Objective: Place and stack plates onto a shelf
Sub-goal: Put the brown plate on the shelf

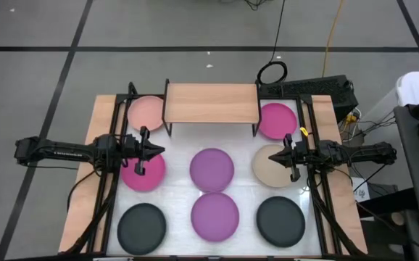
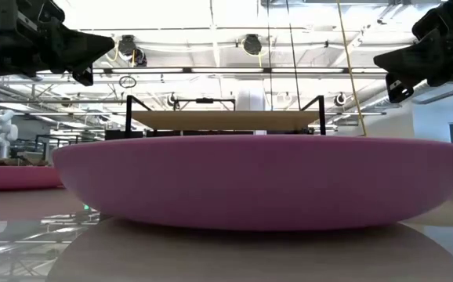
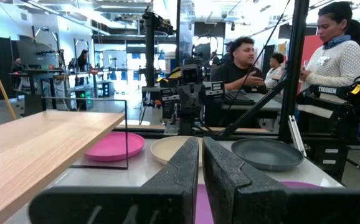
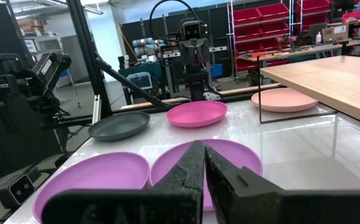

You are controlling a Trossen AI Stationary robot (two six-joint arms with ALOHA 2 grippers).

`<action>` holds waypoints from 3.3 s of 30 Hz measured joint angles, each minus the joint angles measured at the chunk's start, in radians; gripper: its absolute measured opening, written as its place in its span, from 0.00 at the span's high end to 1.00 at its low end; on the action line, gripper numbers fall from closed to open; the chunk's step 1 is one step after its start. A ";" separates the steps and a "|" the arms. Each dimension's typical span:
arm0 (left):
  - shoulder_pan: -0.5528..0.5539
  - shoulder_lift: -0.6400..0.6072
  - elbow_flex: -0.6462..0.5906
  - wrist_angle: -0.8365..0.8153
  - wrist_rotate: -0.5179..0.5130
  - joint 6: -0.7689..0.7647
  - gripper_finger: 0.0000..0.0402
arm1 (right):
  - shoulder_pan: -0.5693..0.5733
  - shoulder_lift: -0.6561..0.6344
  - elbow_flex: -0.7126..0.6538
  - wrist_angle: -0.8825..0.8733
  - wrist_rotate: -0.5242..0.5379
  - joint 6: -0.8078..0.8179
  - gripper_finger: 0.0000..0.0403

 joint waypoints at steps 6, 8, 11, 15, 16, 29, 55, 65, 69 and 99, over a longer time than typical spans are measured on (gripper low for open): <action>0.000 0.000 0.000 0.000 0.000 0.000 0.94 | 0.000 0.000 0.000 0.000 0.000 -0.177 1.00; 0.000 0.000 0.000 0.000 0.000 0.000 0.94 | 0.000 0.000 0.000 0.000 0.000 -0.201 1.00; 0.000 0.000 0.000 0.000 0.000 0.000 0.94 | 0.000 0.000 0.000 0.000 0.001 -0.209 1.00; 0.000 0.000 0.000 0.000 0.000 0.000 0.94 | 0.000 0.000 0.000 0.000 0.001 -0.210 1.00; 0.000 0.000 0.000 0.000 0.000 0.000 0.94 | 0.000 0.000 0.000 0.000 0.001 -0.209 1.00; 0.000 0.000 0.000 0.000 0.000 0.000 0.94 | 0.000 0.000 0.000 0.063 0.004 -0.219 1.00; 0.000 0.000 0.000 0.000 0.000 0.000 0.94 | 0.000 0.001 0.000 0.387 0.031 -0.075 1.00; 0.000 0.000 0.000 0.000 0.000 0.000 0.94 | 0.000 0.075 0.104 0.180 0.087 -0.100 1.00; 0.000 0.000 0.000 0.000 0.000 0.000 0.94 | 0.000 0.166 0.167 0.075 0.137 -0.118 1.00; 0.000 0.000 0.000 0.000 0.000 0.000 0.94 | -0.030 0.527 0.254 -0.150 0.453 -0.110 0.88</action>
